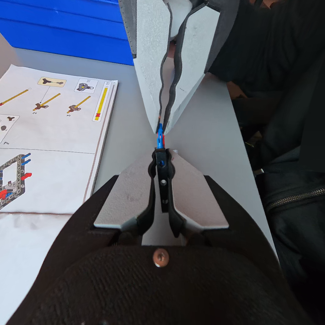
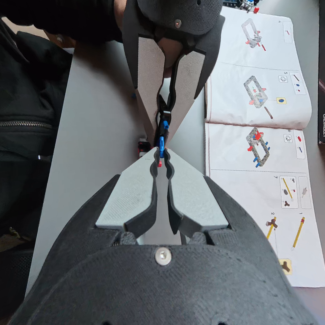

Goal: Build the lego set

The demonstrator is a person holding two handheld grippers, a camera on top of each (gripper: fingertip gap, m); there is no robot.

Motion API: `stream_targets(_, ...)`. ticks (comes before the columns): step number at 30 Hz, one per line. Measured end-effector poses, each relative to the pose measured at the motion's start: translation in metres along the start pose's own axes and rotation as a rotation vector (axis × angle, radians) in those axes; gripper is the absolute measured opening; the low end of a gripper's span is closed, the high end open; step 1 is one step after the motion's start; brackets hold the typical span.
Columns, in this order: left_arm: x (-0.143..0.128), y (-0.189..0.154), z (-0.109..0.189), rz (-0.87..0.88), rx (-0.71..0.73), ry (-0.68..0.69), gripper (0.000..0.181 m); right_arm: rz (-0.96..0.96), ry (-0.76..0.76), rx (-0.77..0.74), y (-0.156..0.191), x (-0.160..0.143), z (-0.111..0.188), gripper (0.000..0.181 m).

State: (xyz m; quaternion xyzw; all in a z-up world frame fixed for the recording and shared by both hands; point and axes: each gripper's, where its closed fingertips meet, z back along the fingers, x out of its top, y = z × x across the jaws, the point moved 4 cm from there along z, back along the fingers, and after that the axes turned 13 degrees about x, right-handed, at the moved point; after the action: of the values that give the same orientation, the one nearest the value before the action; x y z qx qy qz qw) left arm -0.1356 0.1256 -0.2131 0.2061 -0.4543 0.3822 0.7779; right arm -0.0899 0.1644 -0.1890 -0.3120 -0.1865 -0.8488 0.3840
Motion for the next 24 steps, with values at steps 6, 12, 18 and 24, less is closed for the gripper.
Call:
stream_targets(6, -0.001, 0.013, 0.008, 0.006, 0.041, 0.160, 0.006, -0.079, -0.144, -0.034, -0.015, -0.017, 0.008, 0.002)
stream_targets(12, 0.010, 0.019, -0.007, -0.093, 0.025, 0.410, 0.006, -0.132, -0.200, -0.029, -0.023, -0.034, 0.012, 0.002)
stream_targets(18, 0.016, 0.012, -0.031, -0.127, -0.002, 0.491, 0.006, -0.109, -0.194, -0.049, -0.019, -0.041, 0.019, 0.002)
stream_targets(24, 0.016, 0.006, -0.034, -0.109, -0.014, 0.471, 0.015, -0.096, -0.212, -0.052, -0.016, -0.045, 0.023, 0.002)
